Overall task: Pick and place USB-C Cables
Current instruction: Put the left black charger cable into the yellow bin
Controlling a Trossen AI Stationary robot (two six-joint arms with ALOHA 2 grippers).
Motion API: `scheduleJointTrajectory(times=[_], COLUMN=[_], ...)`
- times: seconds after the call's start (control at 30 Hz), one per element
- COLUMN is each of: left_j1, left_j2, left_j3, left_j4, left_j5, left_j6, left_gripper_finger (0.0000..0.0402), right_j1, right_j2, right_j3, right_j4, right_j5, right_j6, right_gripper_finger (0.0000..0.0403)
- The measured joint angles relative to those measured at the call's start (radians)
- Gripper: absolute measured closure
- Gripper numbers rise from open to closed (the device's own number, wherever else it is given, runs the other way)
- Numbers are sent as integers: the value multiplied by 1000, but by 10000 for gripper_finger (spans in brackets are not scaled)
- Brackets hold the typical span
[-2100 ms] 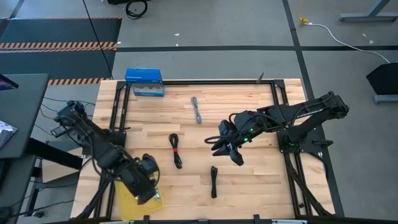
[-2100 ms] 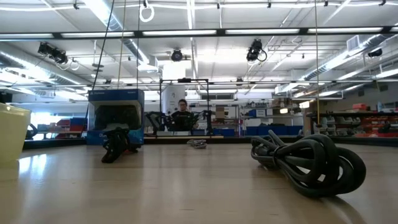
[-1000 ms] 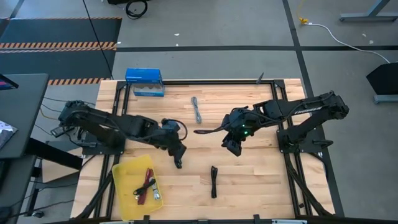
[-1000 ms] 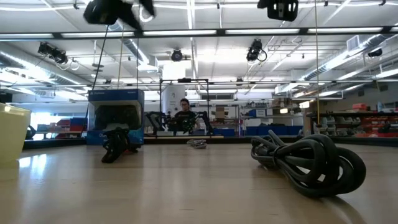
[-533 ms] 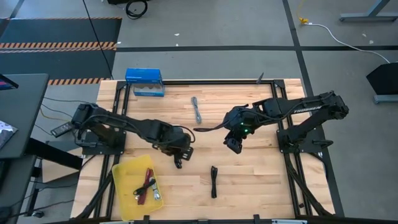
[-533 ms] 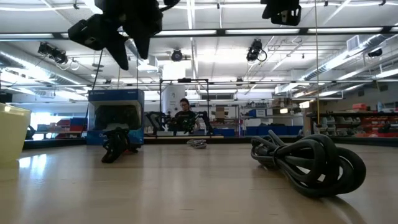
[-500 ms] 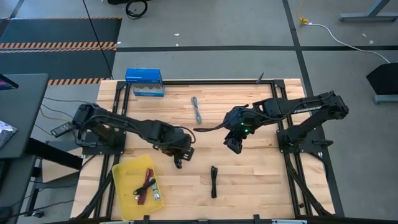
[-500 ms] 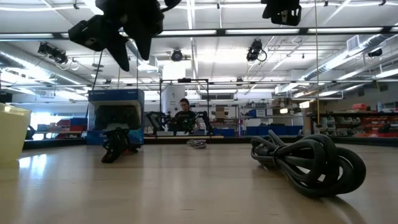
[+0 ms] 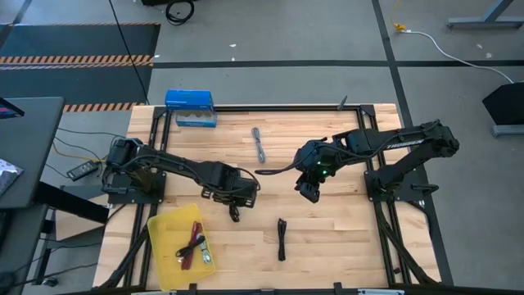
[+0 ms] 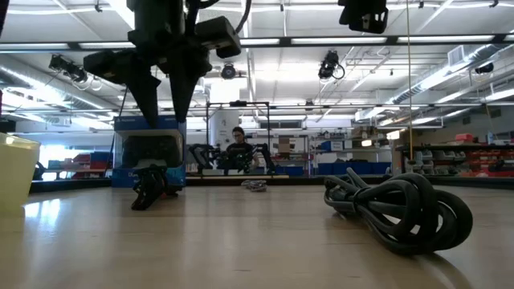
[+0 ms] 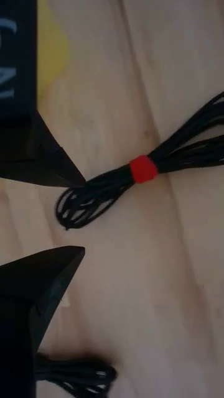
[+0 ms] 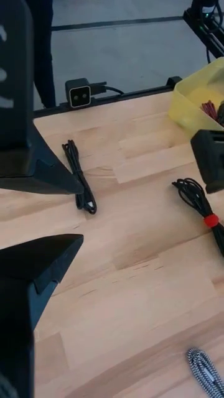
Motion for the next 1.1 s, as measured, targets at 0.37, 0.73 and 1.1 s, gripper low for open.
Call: scheduleJointTrajectory(times=[0.37, 0.73, 1.1], left_j1=[13, 17, 17], left_j2=[44, 174, 228], left_j3=[0, -1, 0], left_j4=[-61, -42, 70], left_j5=[-60, 29, 77], left_j6=[-97, -108, -123], left_gripper_finger=[230, 230, 230], right_j1=[0, 0, 1], right_j2=[0, 0, 0], right_j3=[0, 0, 0], right_j4=[-7, -64, -83], right_j5=[-2, -35, -50], right_j6=[-43, -89, -111], right_gripper_finger=[283, 283, 283])
